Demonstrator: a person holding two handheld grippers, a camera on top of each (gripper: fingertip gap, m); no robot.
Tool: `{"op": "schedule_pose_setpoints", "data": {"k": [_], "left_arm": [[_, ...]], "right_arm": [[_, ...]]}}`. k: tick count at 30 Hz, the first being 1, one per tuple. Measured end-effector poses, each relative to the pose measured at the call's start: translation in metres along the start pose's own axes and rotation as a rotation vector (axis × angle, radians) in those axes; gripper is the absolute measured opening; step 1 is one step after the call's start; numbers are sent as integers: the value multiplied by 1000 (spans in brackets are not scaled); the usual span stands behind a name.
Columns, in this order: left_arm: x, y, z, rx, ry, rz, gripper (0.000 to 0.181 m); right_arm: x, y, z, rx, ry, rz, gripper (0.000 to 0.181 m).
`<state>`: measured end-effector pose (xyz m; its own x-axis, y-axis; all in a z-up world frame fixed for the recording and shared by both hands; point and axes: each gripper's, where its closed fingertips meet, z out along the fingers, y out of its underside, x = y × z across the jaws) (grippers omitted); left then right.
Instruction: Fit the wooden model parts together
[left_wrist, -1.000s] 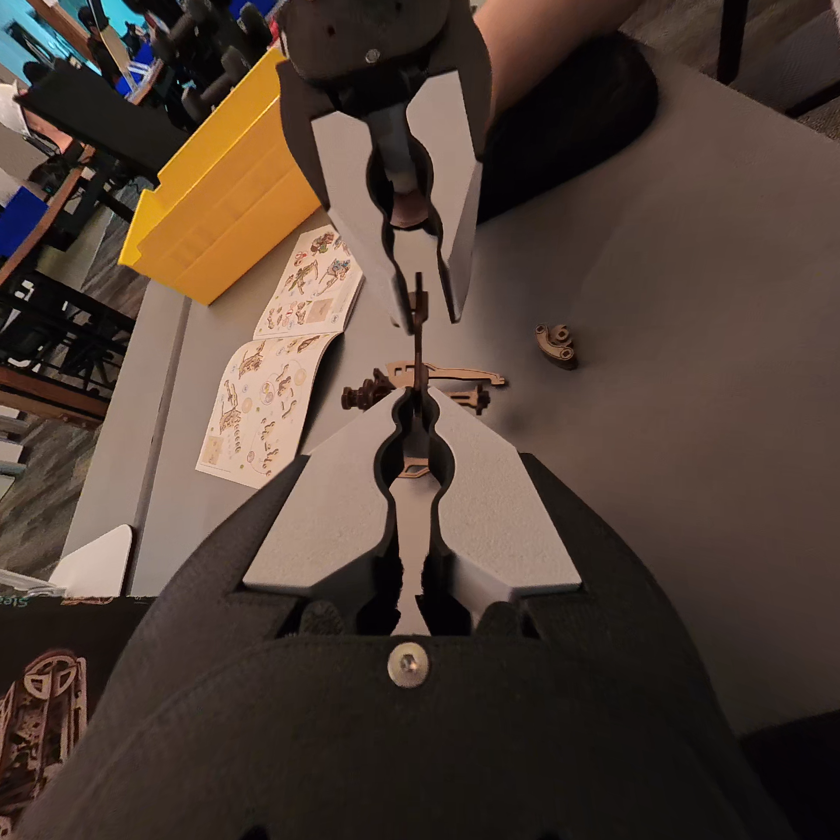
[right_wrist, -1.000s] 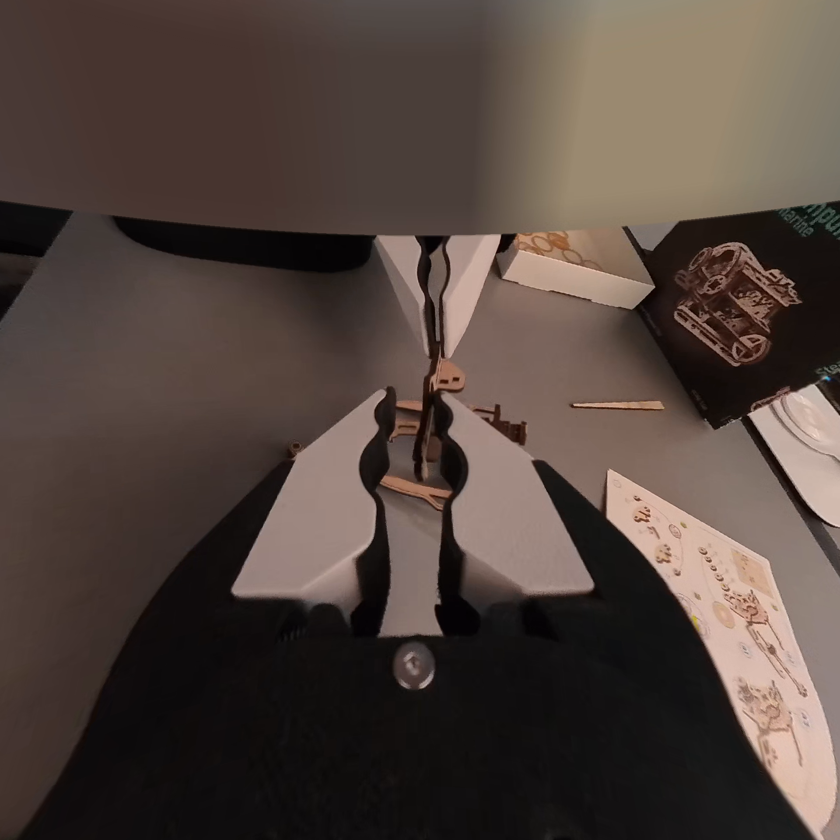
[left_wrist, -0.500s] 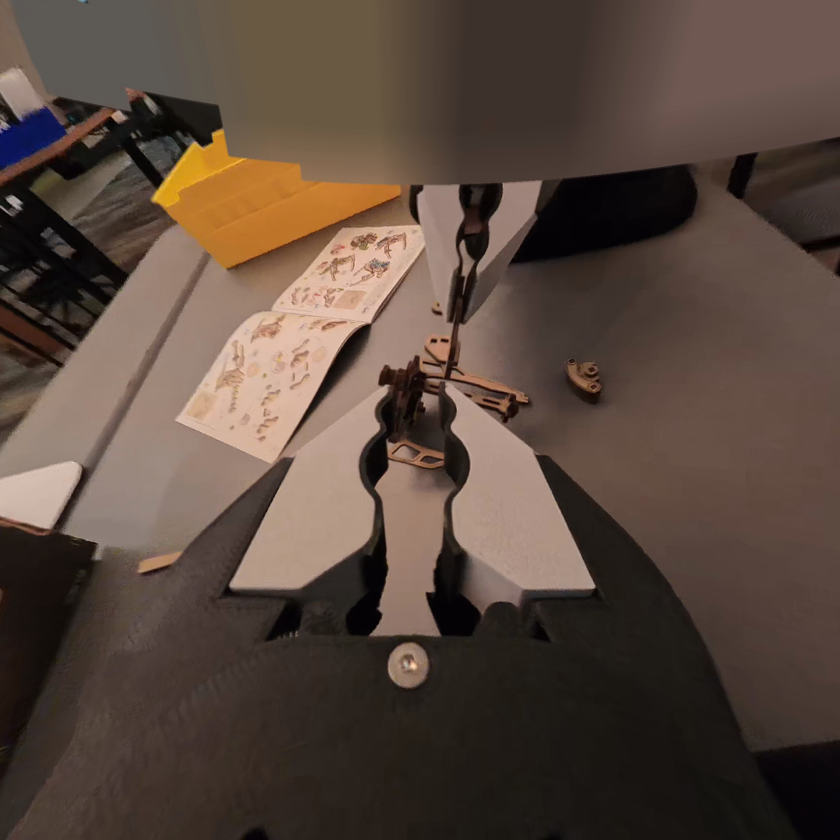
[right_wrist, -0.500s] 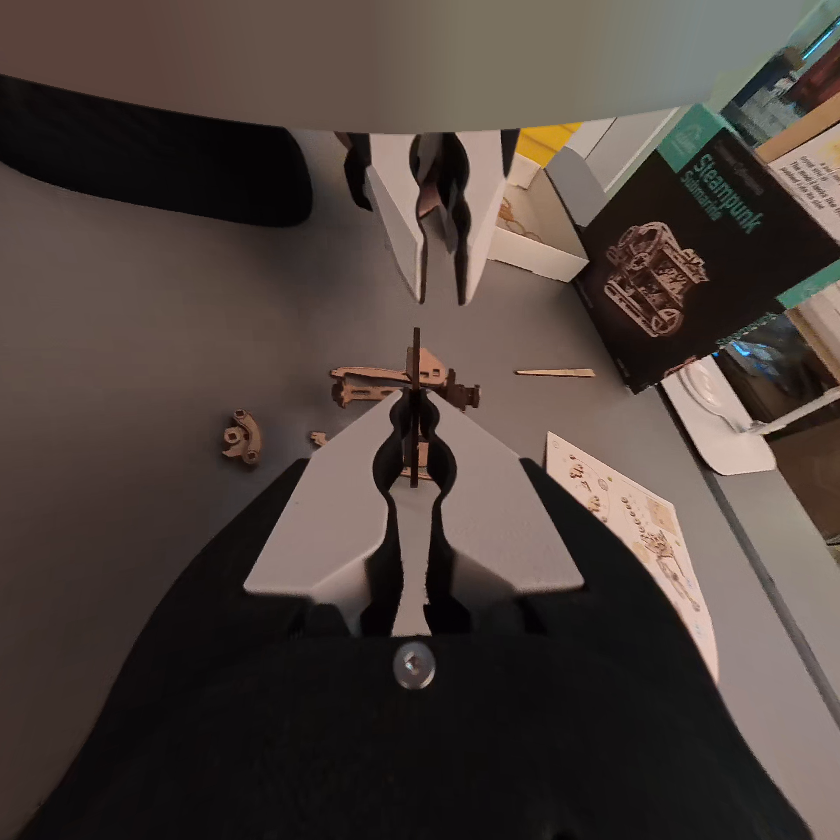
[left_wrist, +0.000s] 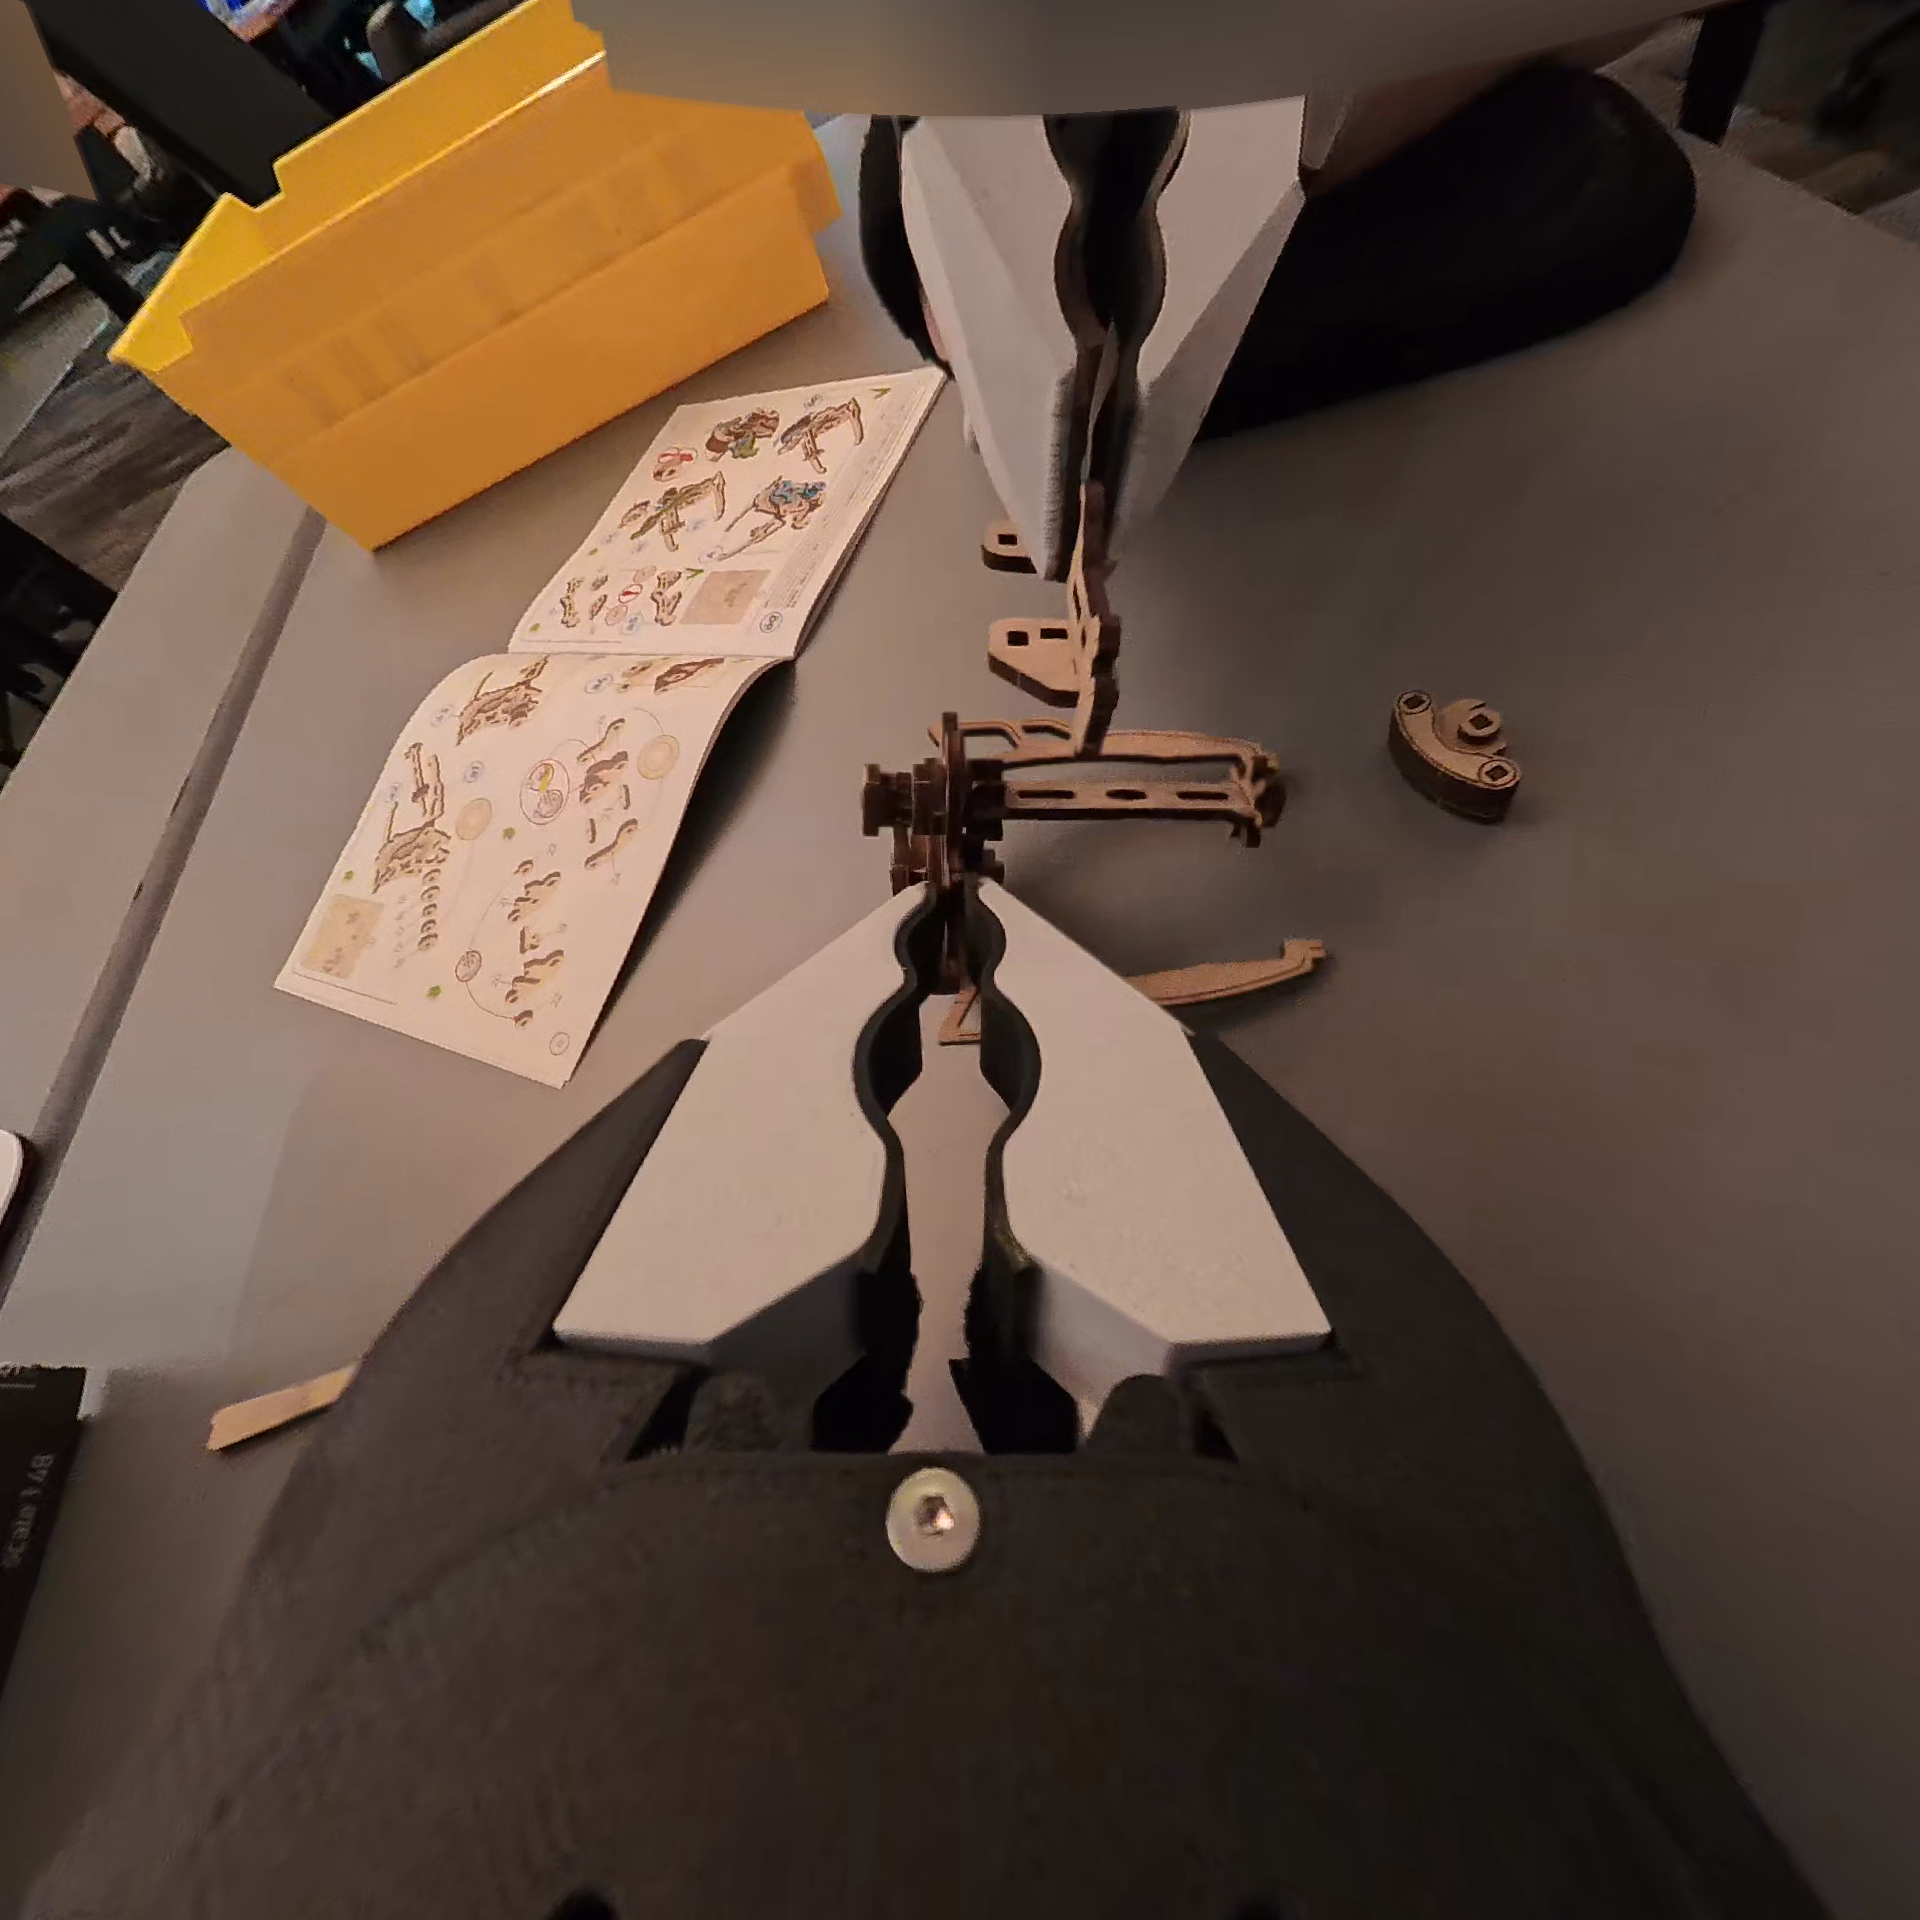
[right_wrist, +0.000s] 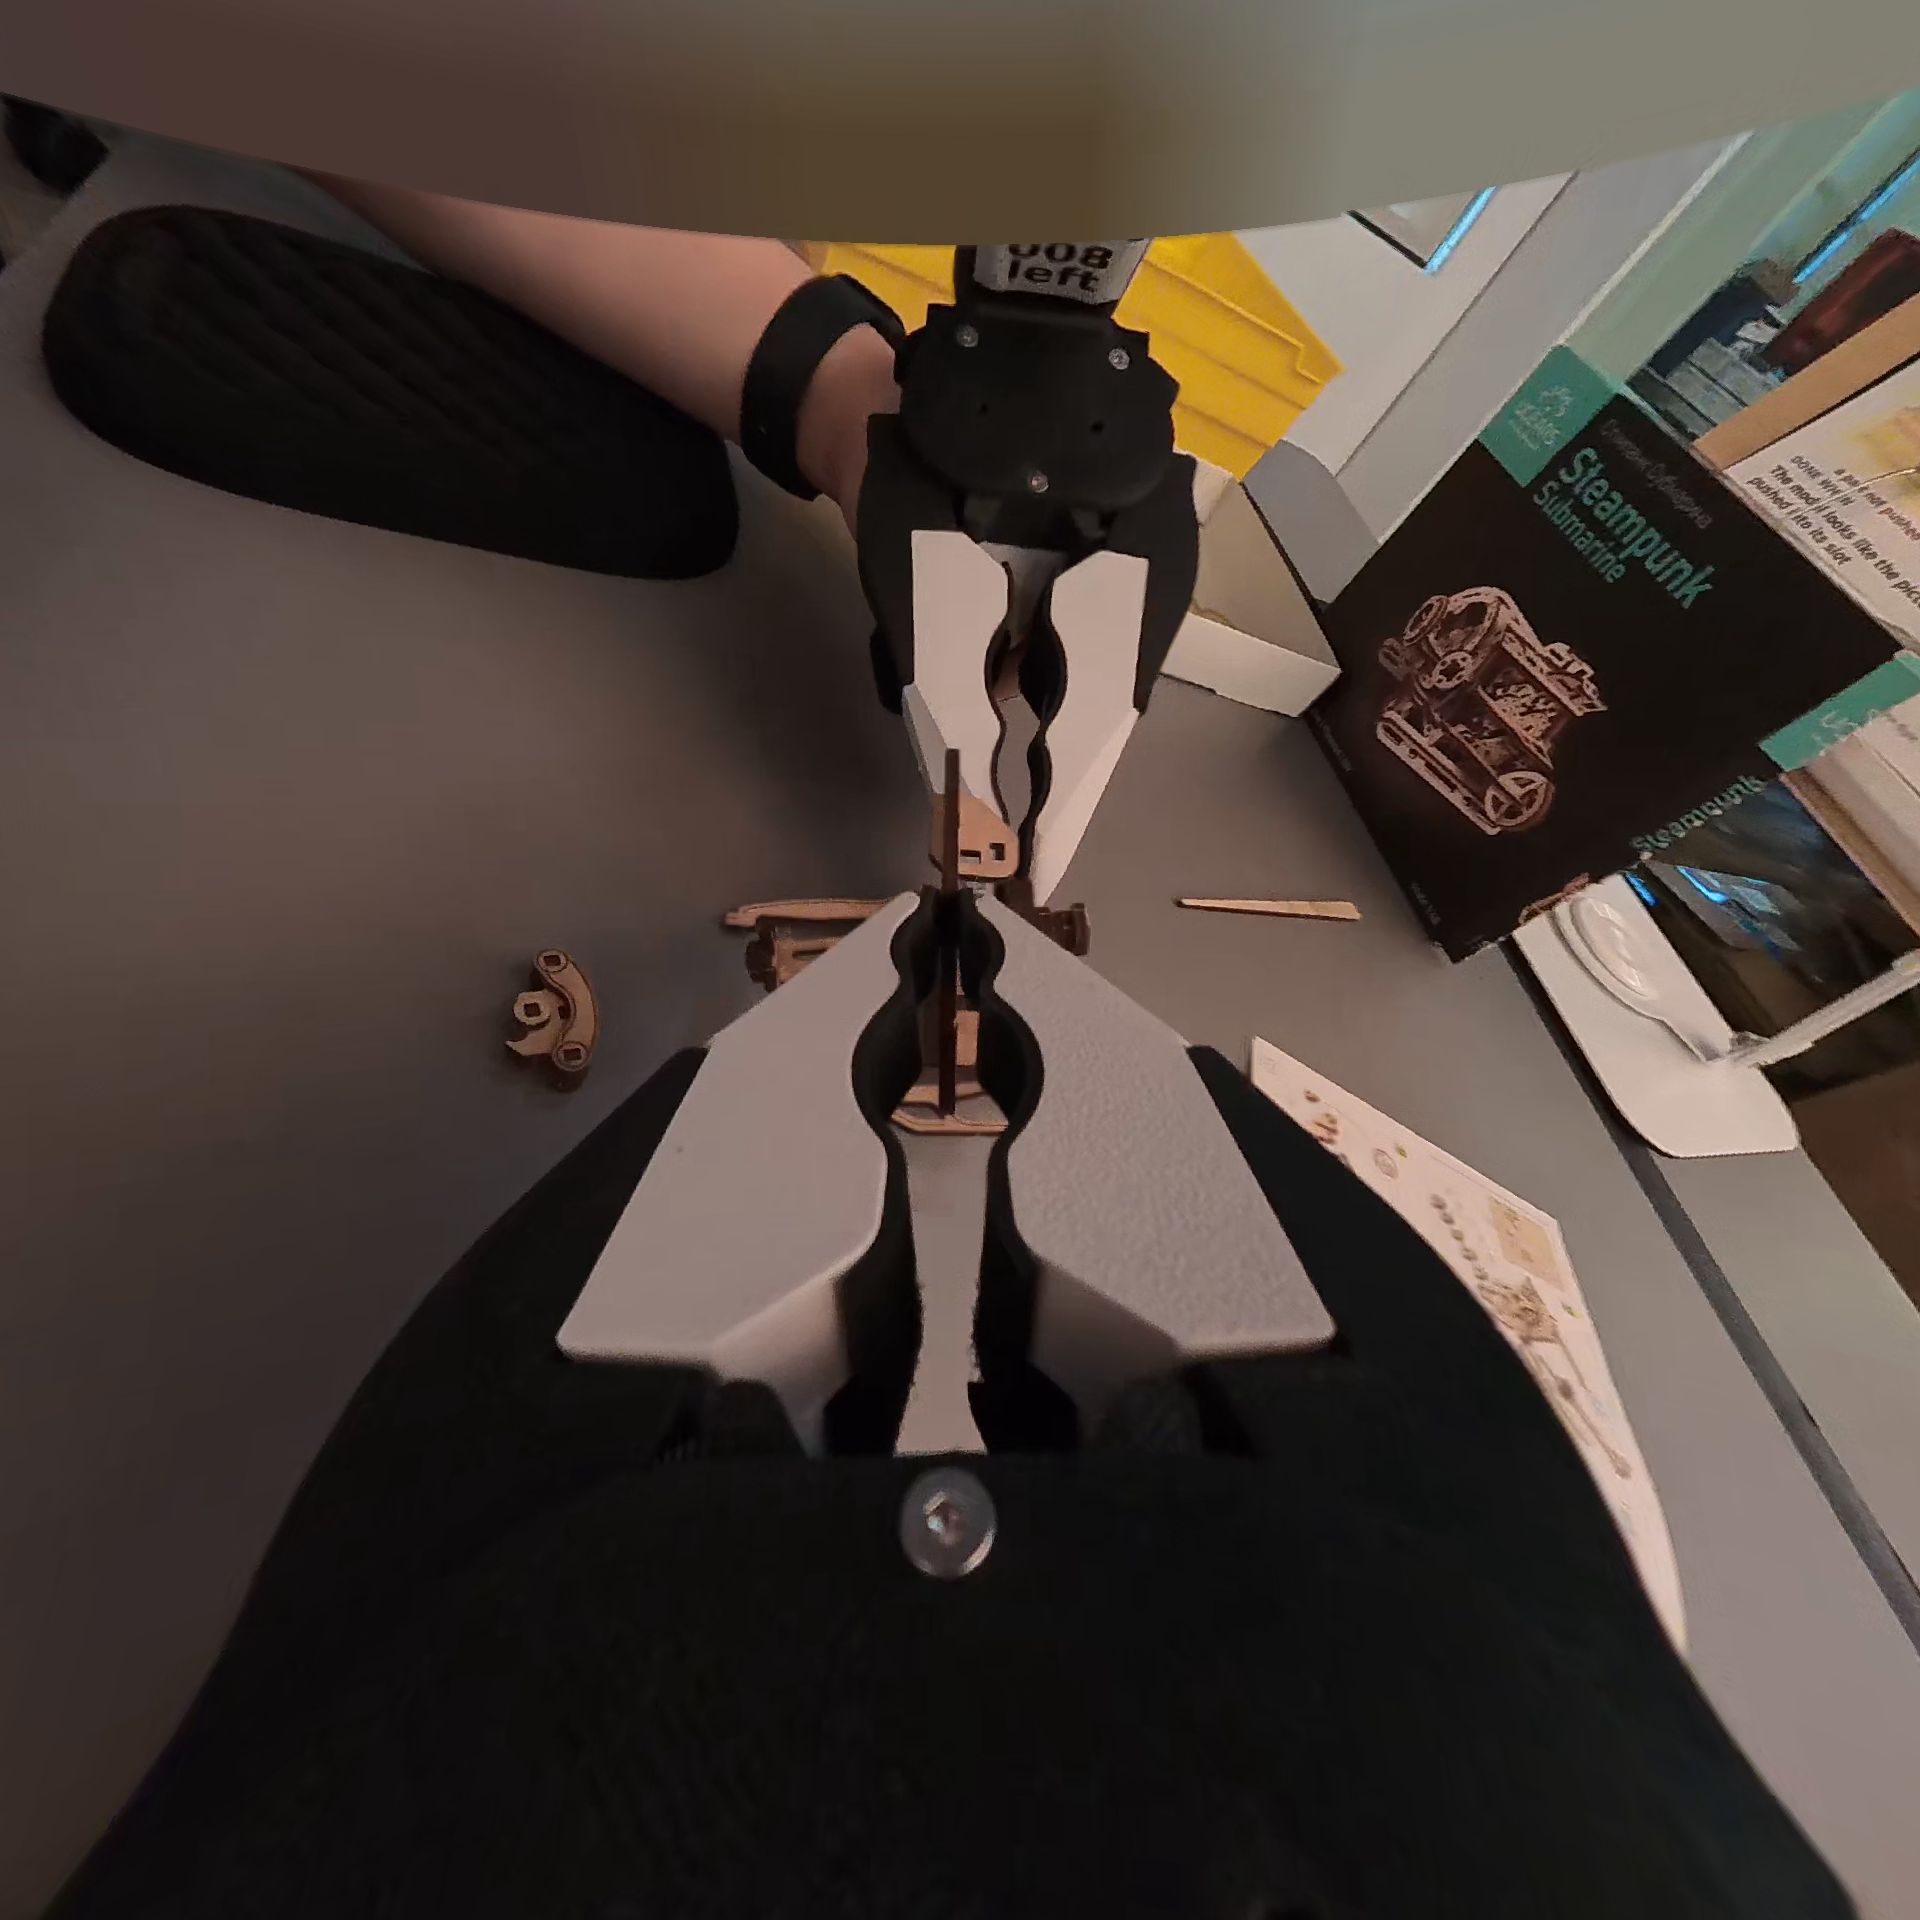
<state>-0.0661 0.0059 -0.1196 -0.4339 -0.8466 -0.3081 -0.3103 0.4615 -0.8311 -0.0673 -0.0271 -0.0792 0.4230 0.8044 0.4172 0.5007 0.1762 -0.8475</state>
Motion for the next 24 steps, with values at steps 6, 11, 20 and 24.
{"op": "schedule_pose_setpoints", "data": {"k": [6, 11, 20, 24], "left_arm": [[23, -8, -12, -20, -74, -49, 0], [40, -10, -19, 3, -77, -20, 10], [39, -6, -29, 43, -43, -52, 13], [38, 2, -27, 9, -28, -60, 10]], "right_arm": [[-19, -12, 3, 75, -86, -11, 1], [-30, -15, 12, 62, -124, -60, 1], [-37, -7, 27, 16, -188, -103, 1], [-34, -7, 26, 0, -184, -156, 1]]}}
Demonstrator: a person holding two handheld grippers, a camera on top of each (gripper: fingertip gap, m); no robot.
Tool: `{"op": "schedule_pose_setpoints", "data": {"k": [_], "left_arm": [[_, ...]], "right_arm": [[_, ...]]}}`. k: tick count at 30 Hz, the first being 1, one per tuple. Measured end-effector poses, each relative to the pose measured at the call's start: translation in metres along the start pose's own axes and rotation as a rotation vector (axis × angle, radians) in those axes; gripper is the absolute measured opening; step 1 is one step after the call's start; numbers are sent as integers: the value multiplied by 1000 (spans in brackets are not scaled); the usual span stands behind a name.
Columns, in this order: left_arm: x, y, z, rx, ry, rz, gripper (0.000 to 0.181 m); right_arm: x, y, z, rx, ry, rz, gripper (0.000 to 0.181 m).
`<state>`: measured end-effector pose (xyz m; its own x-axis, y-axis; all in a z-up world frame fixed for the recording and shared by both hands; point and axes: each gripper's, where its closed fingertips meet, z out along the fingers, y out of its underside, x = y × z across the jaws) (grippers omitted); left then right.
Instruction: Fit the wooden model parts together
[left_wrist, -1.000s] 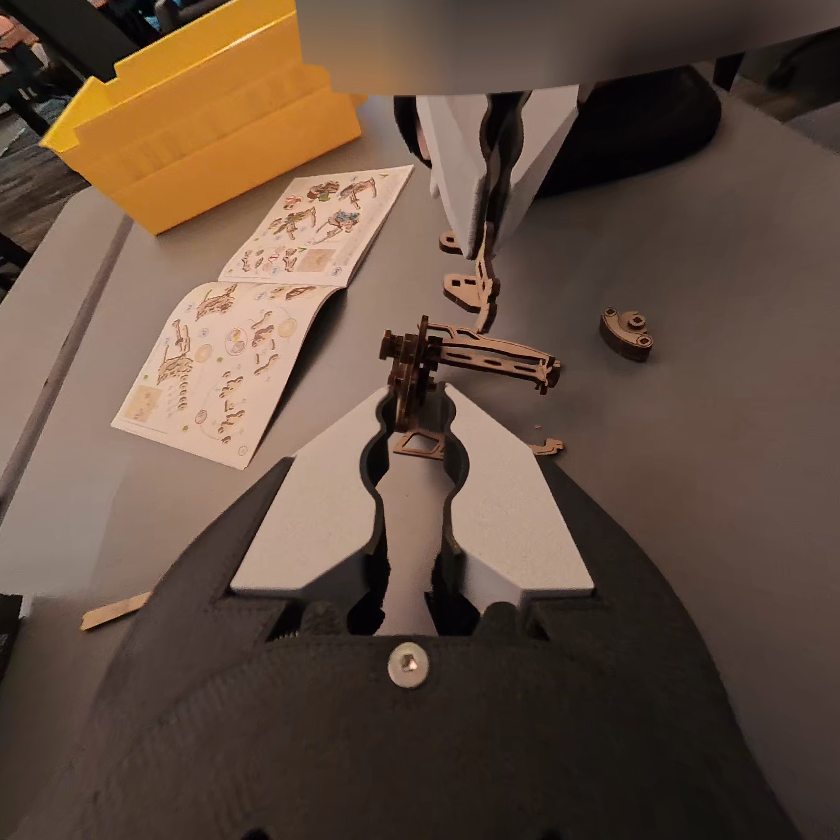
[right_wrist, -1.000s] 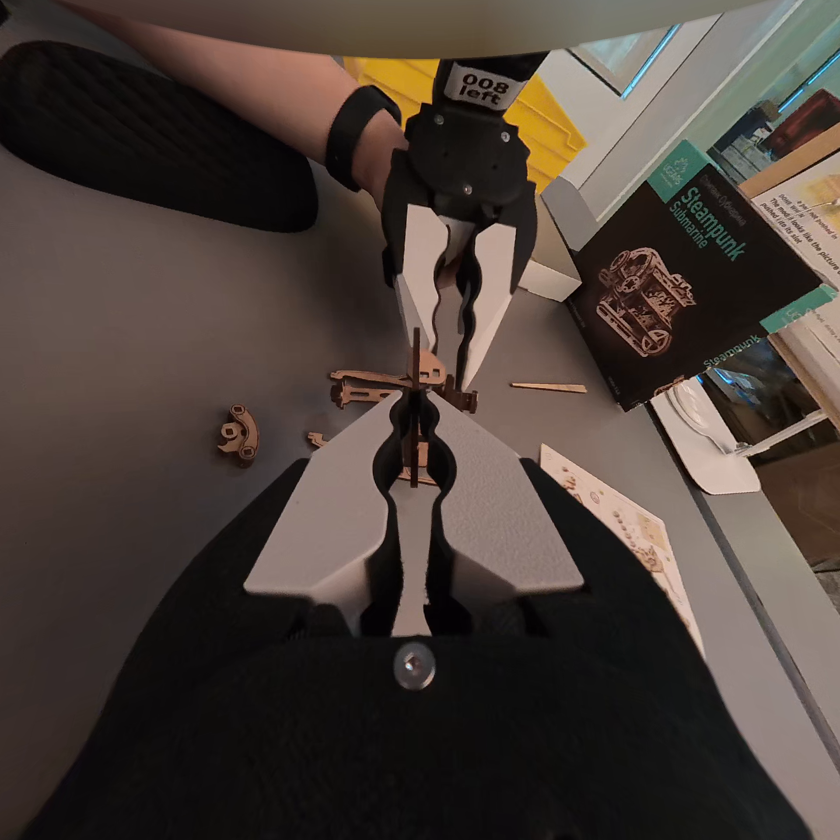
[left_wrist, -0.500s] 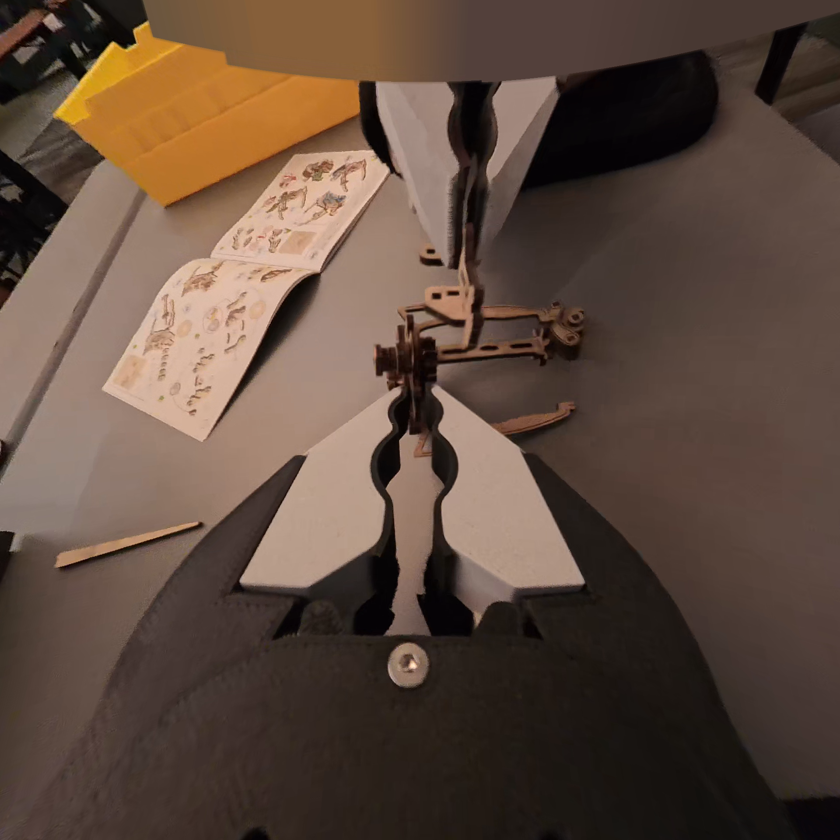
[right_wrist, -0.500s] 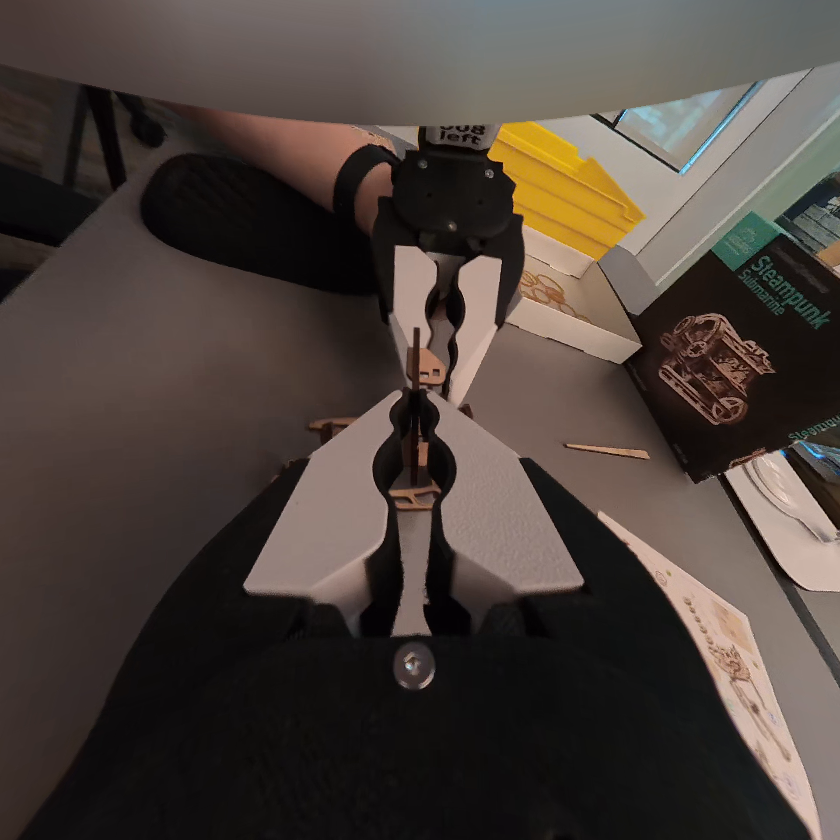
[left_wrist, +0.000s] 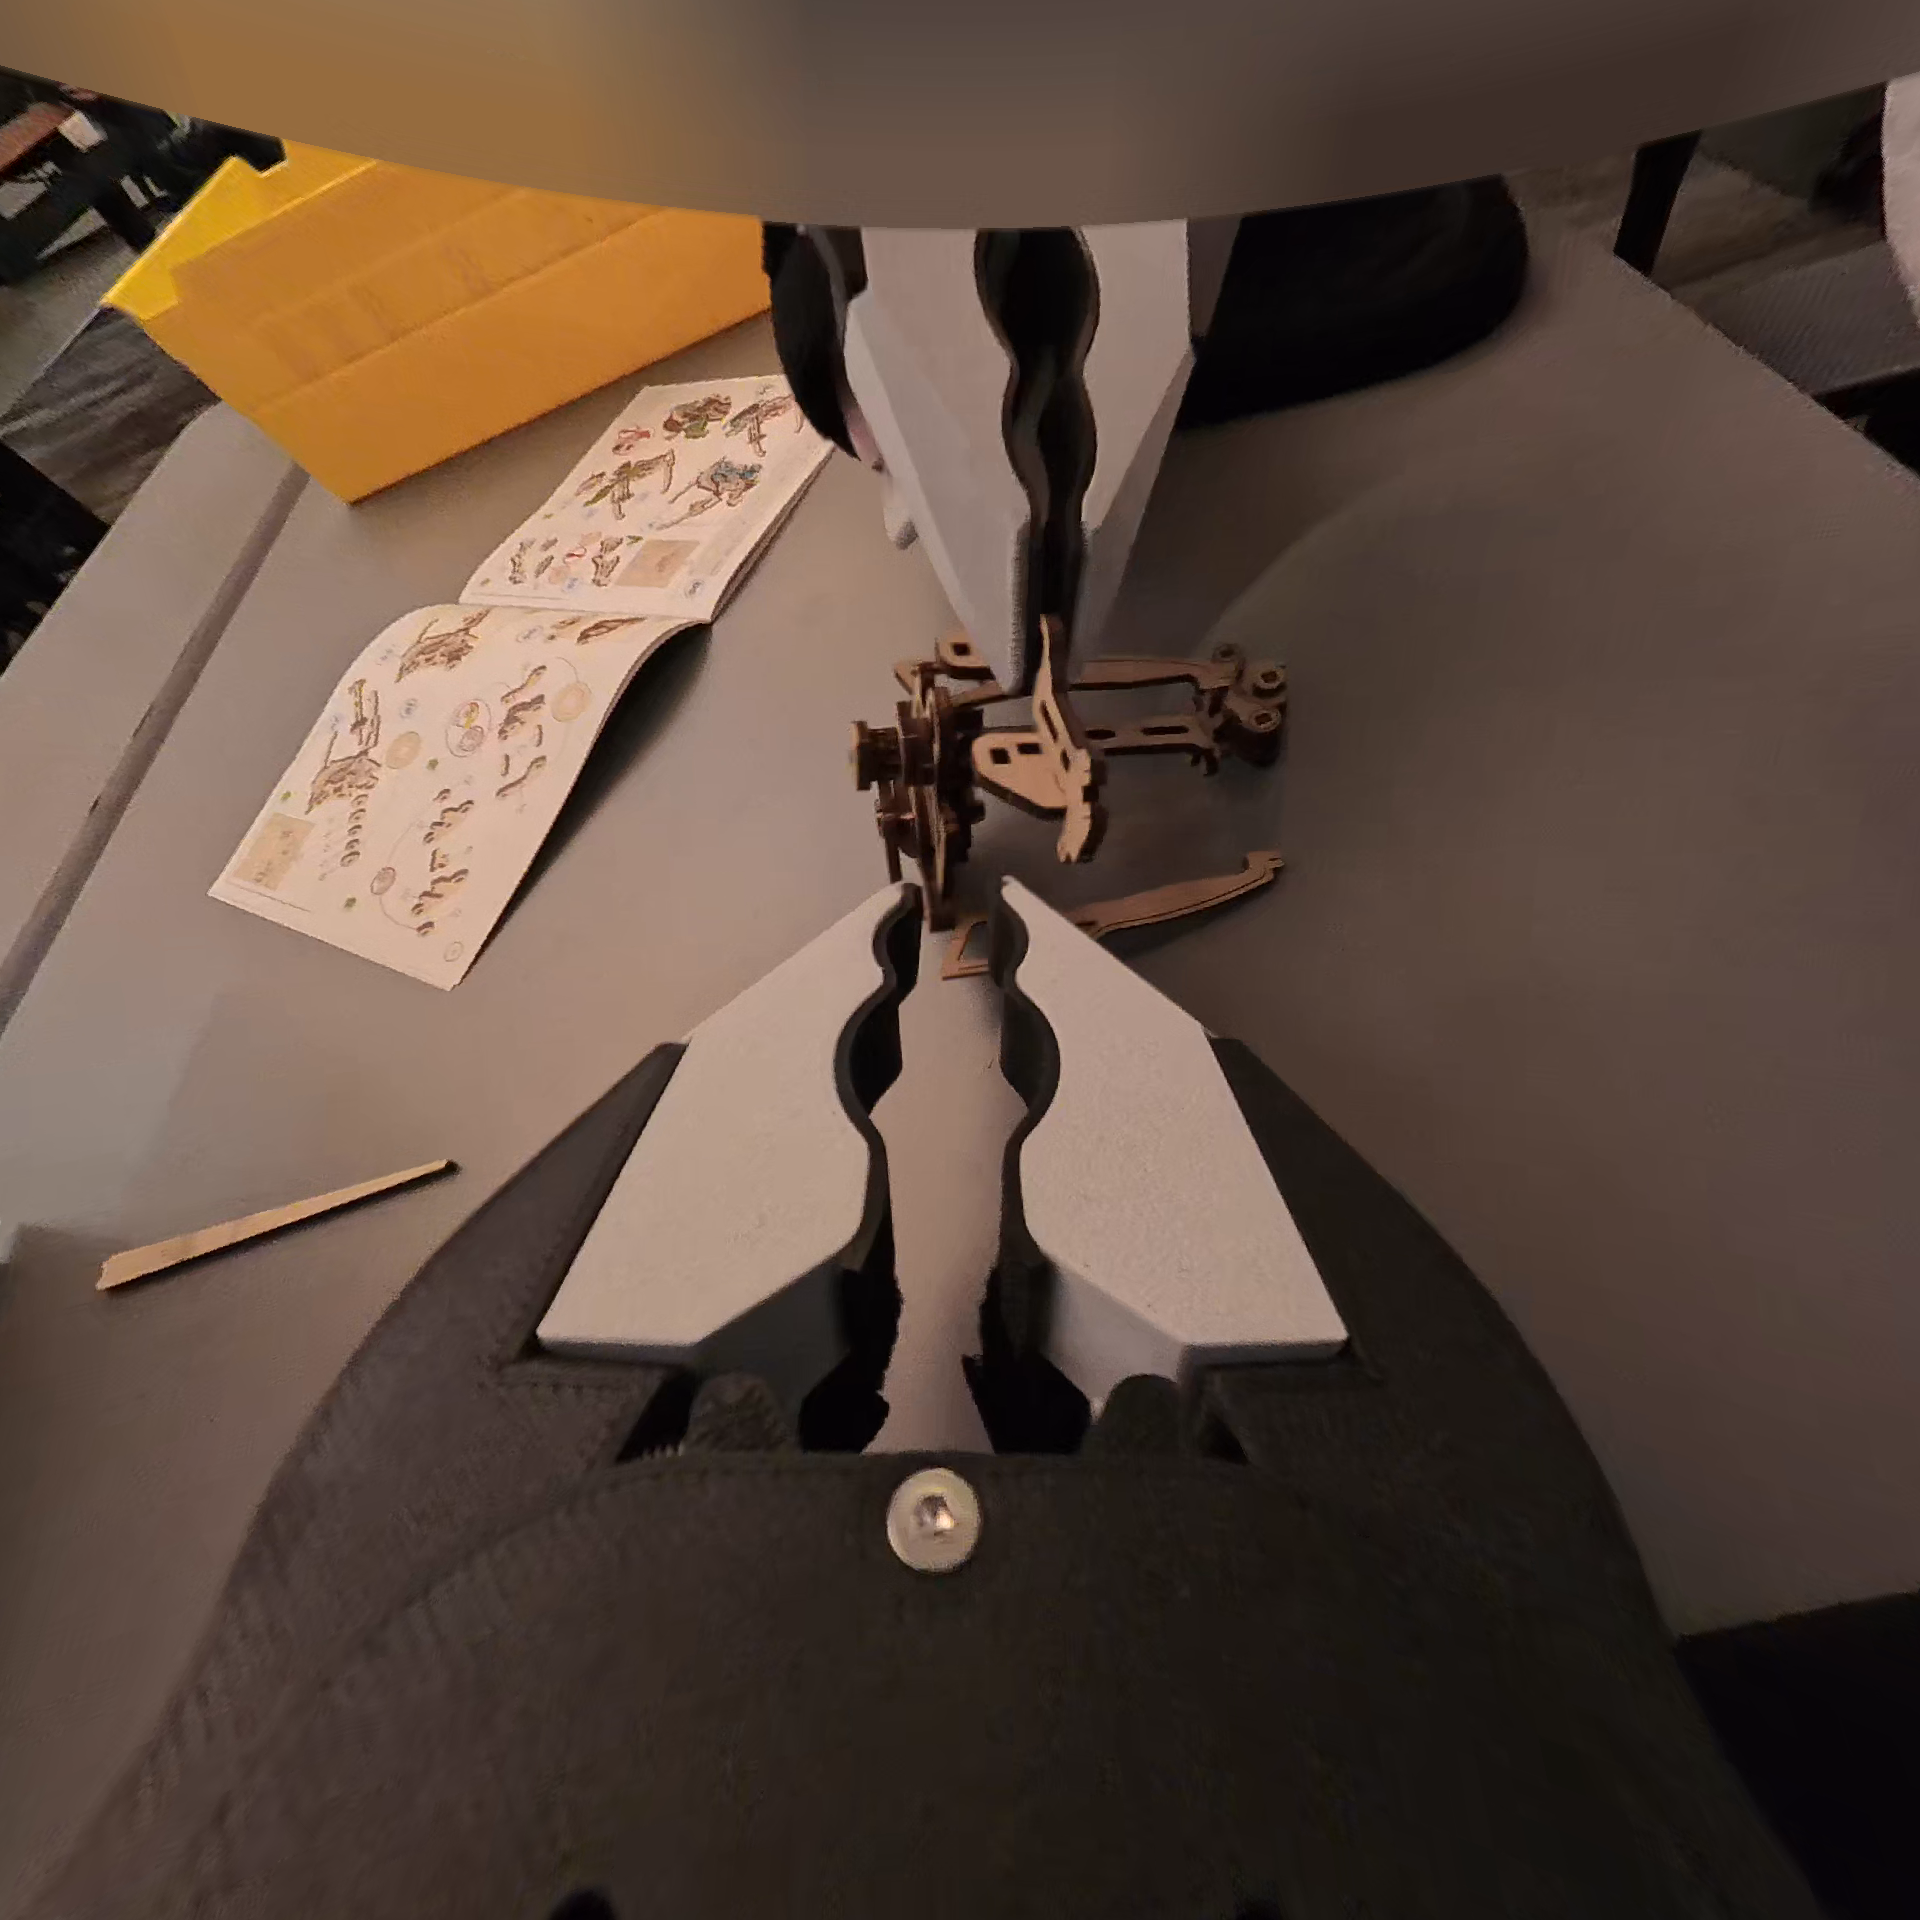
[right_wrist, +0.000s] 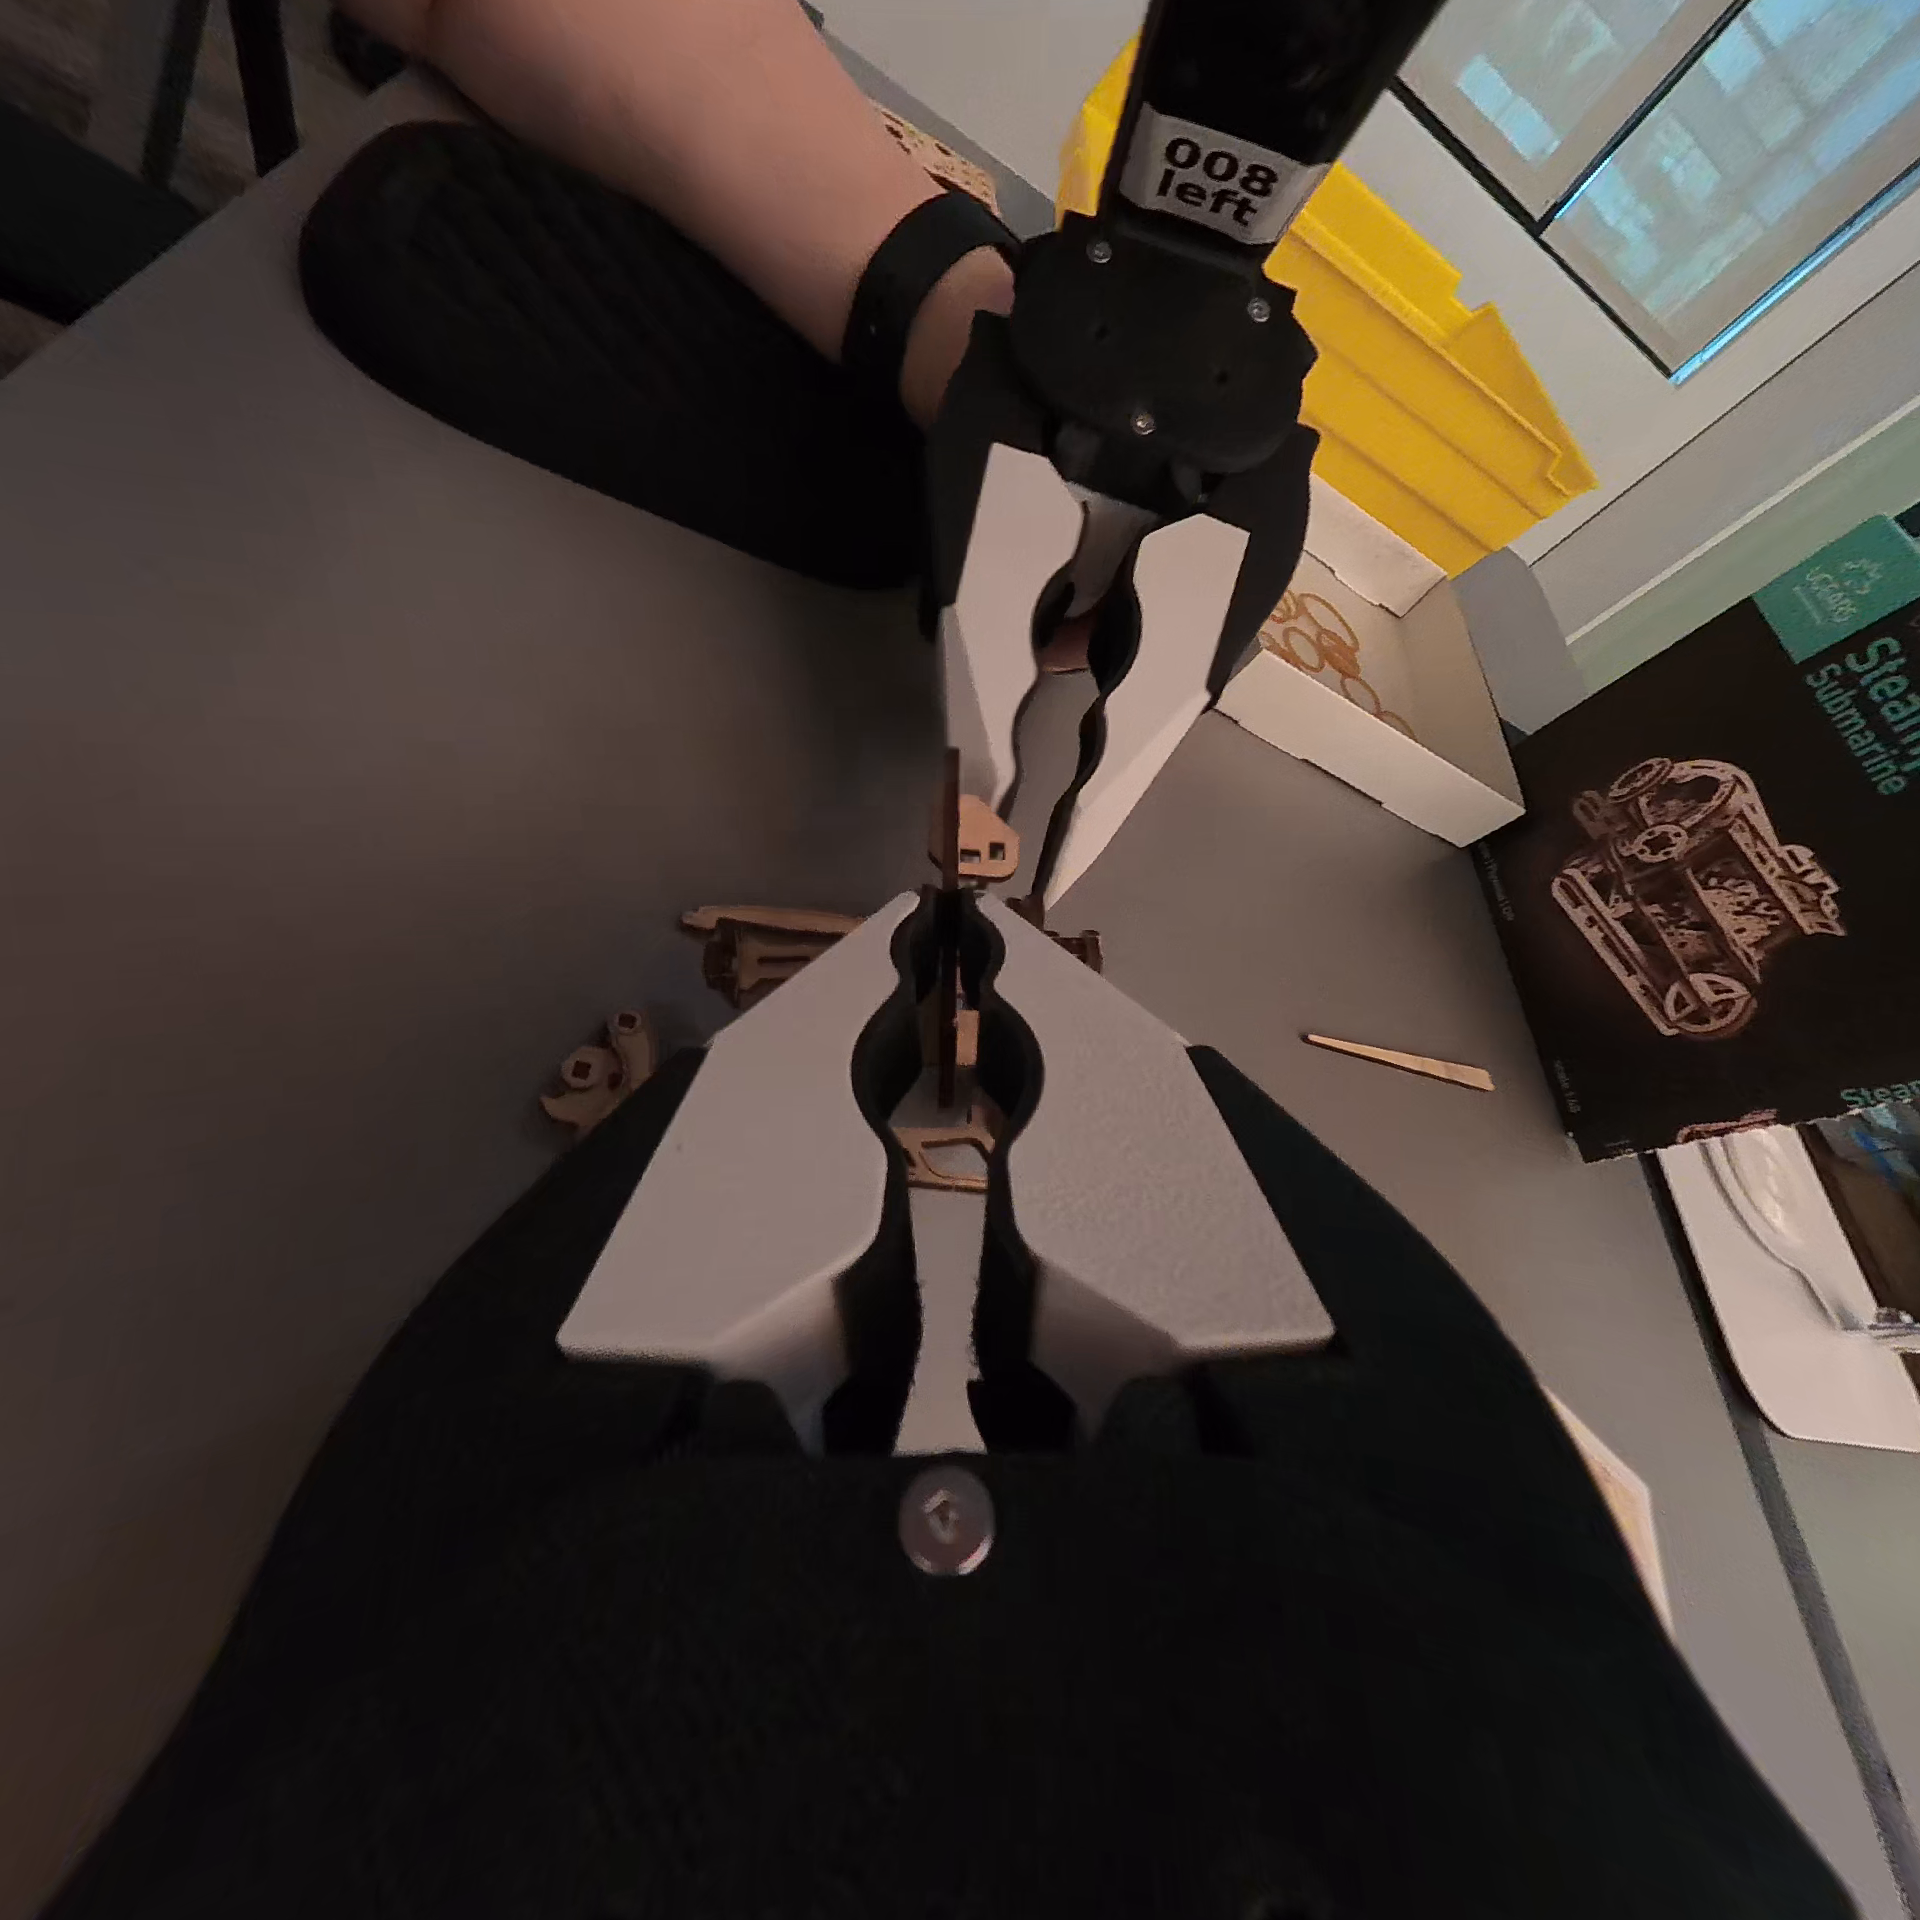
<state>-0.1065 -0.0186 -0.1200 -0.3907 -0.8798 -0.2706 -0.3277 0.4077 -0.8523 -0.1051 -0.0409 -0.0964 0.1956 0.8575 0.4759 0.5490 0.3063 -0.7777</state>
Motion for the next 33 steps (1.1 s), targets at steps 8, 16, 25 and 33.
{"op": "schedule_pose_setpoints", "data": {"k": [8, 16, 25, 33], "left_arm": [[-26, -11, -16, 135, 46, -284, 9], [-28, -24, -20, 239, 152, -451, 18], [-22, -41, -38, 282, 184, -657, 29], [-19, -69, -67, 267, -244, -246, 27]], "right_arm": [[6, 3, 2, -46, -7, -21, 1], [5, 1, -2, -99, -35, -86, 1], [25, -21, -17, -51, 60, -98, 1], [42, -47, -2, 51, 59, 156, 1]]}}
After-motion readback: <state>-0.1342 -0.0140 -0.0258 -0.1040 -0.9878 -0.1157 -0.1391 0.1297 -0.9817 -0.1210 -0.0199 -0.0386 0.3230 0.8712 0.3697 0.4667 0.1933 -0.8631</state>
